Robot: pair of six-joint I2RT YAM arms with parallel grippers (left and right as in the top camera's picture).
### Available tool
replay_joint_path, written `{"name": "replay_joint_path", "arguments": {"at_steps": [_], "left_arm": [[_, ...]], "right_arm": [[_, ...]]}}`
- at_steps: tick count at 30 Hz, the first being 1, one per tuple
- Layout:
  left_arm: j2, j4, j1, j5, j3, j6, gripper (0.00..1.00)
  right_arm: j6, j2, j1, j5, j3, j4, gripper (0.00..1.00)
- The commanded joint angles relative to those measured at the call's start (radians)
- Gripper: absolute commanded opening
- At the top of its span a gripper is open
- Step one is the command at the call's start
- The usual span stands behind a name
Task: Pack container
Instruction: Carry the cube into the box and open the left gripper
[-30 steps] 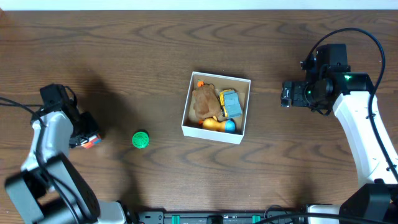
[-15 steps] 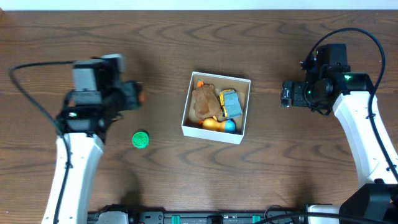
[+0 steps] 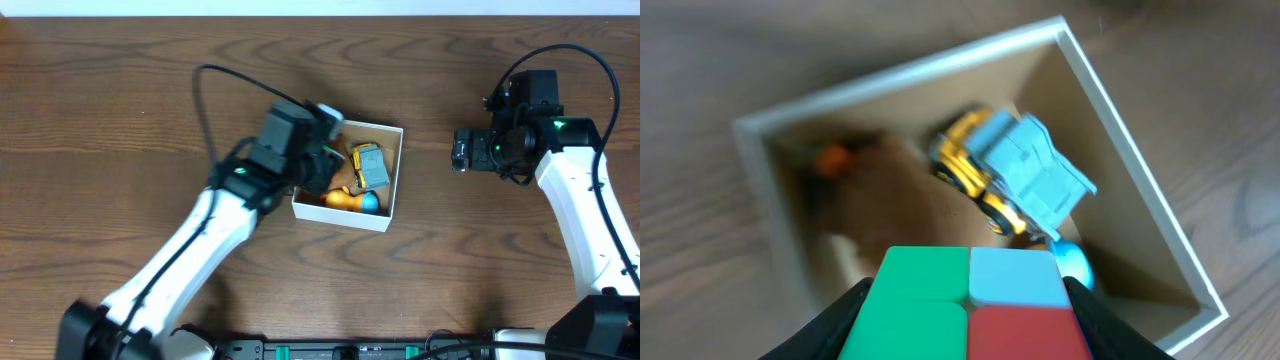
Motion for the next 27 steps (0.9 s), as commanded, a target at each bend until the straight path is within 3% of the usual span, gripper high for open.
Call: {"name": "replay_joint_path", "arguments": {"at_steps": [1,7,10,15,17,19,23,27], "left_arm": [[0.088,0.013,-0.039,0.002,0.012,0.018,0.14],[0.169,0.008,-0.063,0.002,0.012,0.018,0.14],[0.172,0.008,-0.063,0.002,0.012,0.018,0.37],[0.171,0.008,-0.063,0.002,0.012,0.018,0.51],[0.166,0.008,-0.063,0.002,0.012,0.018,0.65],[0.156,0.008,-0.063,0.002,0.012,0.018,0.70],[0.127,0.007,-0.063,0.002,0.012,0.018,0.95],[0.086,0.008,-0.061,0.002,0.012,0.018,0.98]], "right_arm": [[-0.018,0.004,-0.002,-0.007,0.005,-0.001,0.99],[-0.018,0.004,-0.002,-0.007,0.005,-0.001,0.99],[-0.018,0.004,-0.002,-0.007,0.005,-0.001,0.99],[-0.018,0.004,-0.002,-0.007,0.005,-0.001,0.99],[-0.018,0.004,-0.002,-0.006,0.005,-0.001,0.99],[-0.018,0.004,-0.002,-0.006,0.005,-0.001,0.99],[-0.018,0.004,-0.002,-0.007,0.005,-0.001,0.99],[-0.025,0.004,-0.002,-0.007,0.005,-0.001,0.99]]}}
